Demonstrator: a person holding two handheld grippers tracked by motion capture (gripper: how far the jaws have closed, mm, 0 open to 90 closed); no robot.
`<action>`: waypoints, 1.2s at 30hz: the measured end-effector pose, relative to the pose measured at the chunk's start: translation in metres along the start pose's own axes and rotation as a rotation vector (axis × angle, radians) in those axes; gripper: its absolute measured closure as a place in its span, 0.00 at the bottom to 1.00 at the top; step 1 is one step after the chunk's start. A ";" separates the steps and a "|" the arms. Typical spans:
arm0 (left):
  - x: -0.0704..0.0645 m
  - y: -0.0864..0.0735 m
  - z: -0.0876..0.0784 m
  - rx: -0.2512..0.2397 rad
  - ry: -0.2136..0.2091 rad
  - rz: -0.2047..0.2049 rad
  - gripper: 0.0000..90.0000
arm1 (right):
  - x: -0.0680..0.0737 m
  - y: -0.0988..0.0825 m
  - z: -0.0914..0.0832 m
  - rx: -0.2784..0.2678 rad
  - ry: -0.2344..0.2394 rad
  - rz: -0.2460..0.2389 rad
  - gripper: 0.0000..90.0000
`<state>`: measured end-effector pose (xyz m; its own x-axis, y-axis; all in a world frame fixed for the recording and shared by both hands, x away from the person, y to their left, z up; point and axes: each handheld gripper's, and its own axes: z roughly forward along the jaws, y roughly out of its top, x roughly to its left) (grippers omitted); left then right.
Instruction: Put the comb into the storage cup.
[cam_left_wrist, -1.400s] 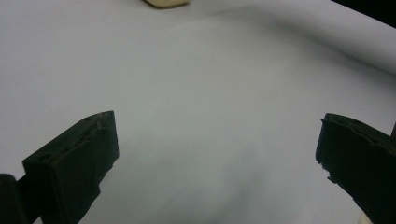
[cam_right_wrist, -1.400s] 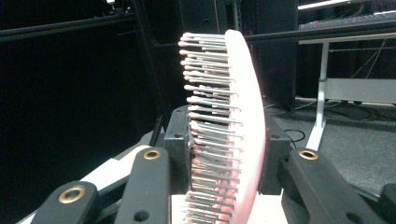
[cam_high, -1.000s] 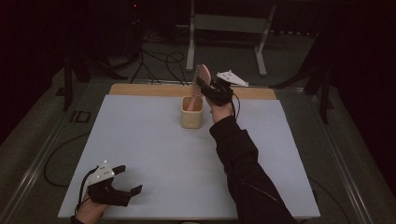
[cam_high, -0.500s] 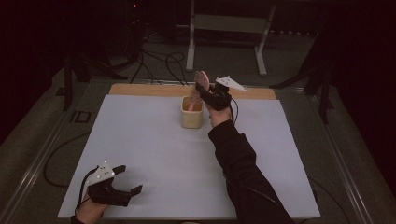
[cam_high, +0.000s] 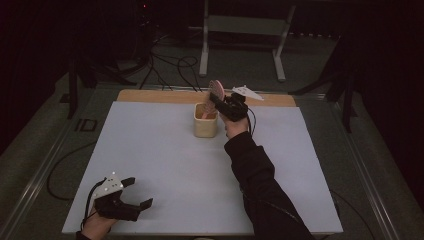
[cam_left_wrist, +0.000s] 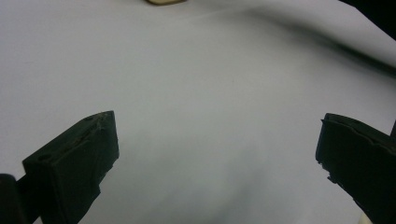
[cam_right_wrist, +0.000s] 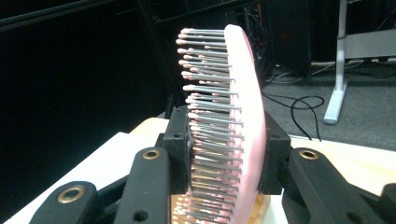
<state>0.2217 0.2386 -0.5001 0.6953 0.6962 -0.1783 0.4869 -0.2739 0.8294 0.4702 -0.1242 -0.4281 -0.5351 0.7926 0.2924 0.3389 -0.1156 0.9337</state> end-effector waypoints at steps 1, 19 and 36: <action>0.000 0.000 0.000 0.001 0.000 0.000 0.00 | -0.001 0.000 0.000 0.002 0.001 0.002 0.71; 0.000 0.000 0.000 -0.007 0.007 0.000 0.00 | -0.020 0.004 -0.011 0.053 -0.028 -0.018 0.60; 0.000 0.000 0.001 -0.002 0.005 0.000 0.00 | -0.019 0.005 -0.017 0.159 -0.028 -0.093 0.19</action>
<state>0.2223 0.2377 -0.5006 0.6929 0.6993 -0.1757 0.4859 -0.2729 0.8303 0.4695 -0.1502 -0.4253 -0.5492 0.8118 0.1982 0.4078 0.0533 0.9115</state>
